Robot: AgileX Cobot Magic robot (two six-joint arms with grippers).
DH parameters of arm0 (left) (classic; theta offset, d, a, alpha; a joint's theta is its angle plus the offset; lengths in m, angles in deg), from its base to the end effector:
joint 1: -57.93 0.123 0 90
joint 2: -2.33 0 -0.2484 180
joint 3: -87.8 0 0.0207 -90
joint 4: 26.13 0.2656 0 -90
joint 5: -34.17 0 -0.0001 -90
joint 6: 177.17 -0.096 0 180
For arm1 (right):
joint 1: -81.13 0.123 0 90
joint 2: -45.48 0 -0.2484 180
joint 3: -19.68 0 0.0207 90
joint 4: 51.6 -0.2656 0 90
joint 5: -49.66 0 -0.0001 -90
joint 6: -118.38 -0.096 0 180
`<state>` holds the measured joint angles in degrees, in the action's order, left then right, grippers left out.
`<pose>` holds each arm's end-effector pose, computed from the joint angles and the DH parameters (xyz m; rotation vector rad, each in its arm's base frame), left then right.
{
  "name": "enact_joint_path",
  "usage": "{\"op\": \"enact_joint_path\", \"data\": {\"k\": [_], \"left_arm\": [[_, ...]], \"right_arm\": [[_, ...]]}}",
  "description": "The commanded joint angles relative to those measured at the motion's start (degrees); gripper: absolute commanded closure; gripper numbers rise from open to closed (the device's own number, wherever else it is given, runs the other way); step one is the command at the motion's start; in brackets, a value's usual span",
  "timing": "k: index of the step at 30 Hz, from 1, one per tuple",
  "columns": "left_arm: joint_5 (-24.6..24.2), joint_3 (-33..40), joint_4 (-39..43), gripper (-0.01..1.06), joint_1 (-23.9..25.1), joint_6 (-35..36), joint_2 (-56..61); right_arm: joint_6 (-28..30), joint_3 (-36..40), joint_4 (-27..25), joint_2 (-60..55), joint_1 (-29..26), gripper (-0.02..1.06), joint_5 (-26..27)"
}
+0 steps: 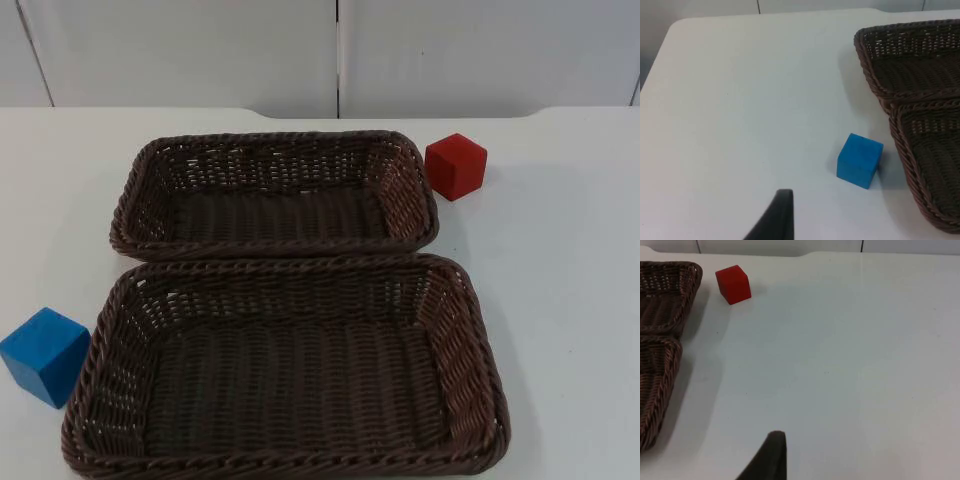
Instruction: Pick up one cube with the left hand and place it into the upper basket. Pick up one cube with the right hand and place it into the lower basket.
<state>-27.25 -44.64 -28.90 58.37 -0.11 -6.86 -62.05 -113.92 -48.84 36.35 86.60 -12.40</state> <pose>0.0501 -0.0037 0.2803 0.0473 2.0610 -0.0216 0.0472 0.0004 0.2853 -0.0869 2.0495 0.0063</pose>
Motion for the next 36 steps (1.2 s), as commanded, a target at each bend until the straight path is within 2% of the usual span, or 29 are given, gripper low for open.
{"op": "enact_joint_path", "data": {"k": [1,8,11,22,26,36], "left_arm": [[0.6,-0.5,0.0,0.00,0.3,0.3,-0.8],[2.4,-2.2,-0.2,0.00,0.3,0.2,-5.6],[5.0,-2.2,-2.5,0.00,0.3,0.2,-9.2],[10.0,-2.2,-4.7,0.00,0.3,0.1,-15.9],[11.9,-2.2,-6.9,0.00,0.3,-3.5,-18.8],[15.2,-2.2,-11.0,0.00,0.3,-6.7,-24.7]], "right_arm": [[-0.1,0.1,0.1,0.2,-0.1,-0.01,0.3],[-0.1,0.1,0.1,0.2,-0.1,-0.01,0.3],[-0.1,0.1,0.1,0.2,-0.1,-0.01,0.3],[-0.1,0.1,0.1,0.2,-0.1,-0.01,0.3],[-0.1,0.1,0.1,0.2,-0.1,-0.01,0.3],[-0.1,0.1,0.1,0.2,-0.1,-0.01,0.3]]}}
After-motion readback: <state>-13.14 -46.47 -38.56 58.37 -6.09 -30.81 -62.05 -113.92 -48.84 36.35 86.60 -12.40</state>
